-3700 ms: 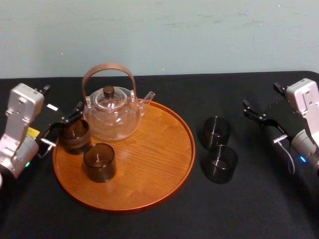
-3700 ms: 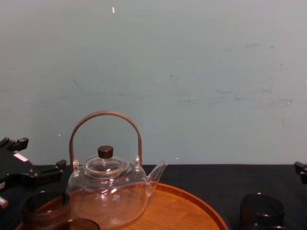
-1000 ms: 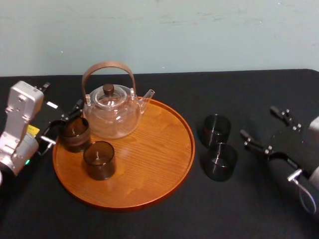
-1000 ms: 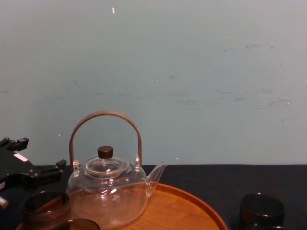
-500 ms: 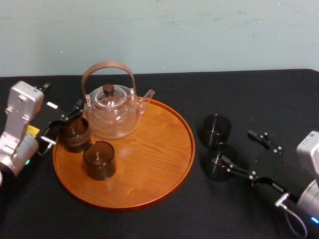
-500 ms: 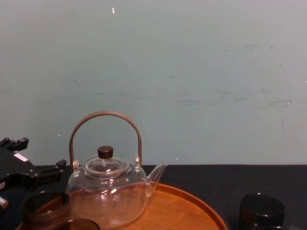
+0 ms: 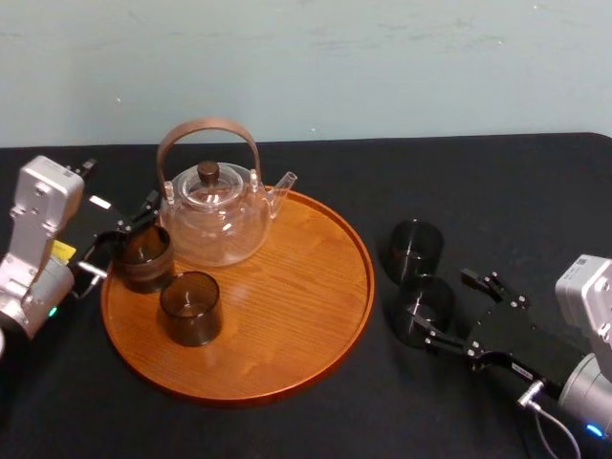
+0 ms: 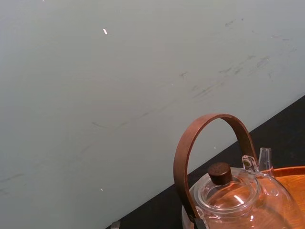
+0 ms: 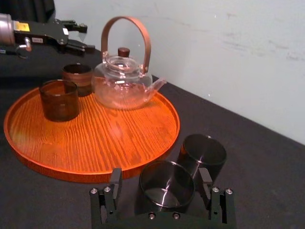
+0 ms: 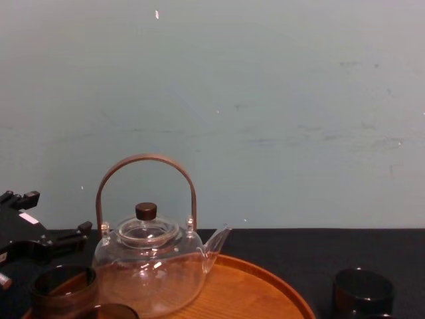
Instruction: Pick up the glass from the table and place it on the tray.
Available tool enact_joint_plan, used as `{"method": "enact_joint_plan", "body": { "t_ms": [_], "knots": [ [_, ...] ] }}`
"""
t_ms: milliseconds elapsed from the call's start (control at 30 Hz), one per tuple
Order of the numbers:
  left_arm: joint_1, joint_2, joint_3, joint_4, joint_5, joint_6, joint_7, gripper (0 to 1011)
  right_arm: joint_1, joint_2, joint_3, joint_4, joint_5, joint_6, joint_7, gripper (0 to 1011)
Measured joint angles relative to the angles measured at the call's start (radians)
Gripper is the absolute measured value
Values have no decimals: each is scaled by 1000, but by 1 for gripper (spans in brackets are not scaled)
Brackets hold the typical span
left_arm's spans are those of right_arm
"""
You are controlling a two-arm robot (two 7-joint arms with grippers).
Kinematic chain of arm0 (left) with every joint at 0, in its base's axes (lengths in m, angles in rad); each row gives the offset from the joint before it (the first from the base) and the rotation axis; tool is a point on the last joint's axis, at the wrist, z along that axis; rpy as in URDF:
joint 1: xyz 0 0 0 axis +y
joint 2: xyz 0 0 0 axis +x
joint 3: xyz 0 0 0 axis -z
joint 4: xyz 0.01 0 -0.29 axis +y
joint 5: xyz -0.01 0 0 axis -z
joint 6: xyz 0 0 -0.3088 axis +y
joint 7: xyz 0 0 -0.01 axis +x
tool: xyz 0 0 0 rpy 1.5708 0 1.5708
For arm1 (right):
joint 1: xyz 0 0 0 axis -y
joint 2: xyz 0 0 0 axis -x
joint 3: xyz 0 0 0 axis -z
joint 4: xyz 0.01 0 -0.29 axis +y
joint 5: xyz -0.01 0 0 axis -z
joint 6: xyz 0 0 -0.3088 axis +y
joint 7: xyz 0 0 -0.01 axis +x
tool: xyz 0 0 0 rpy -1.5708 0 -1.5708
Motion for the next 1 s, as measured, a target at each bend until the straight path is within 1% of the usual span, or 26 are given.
{"method": "enact_joint_plan", "body": {
  "t_ms": [133, 300, 600, 667, 1000],
  "knots": [
    [0, 0, 0, 0, 0, 0, 0, 1001, 1, -10, 6, 9, -6, 11, 0, 1002],
    [0, 0, 0, 0, 0, 0, 0, 1001, -5, -20, 22, 14, -19, 14, -1, 1002],
    [0, 0, 0, 0, 0, 0, 0, 1001, -17, -39, 42, 33, -27, 19, 12, 1002],
    [0, 0, 0, 0, 0, 0, 0, 1001, -17, -41, 42, 35, -28, 21, 14, 1002],
    [0, 0, 0, 0, 0, 0, 0, 1001, -8, -73, 48, 78, -39, 36, 48, 1002]
  ]
}}
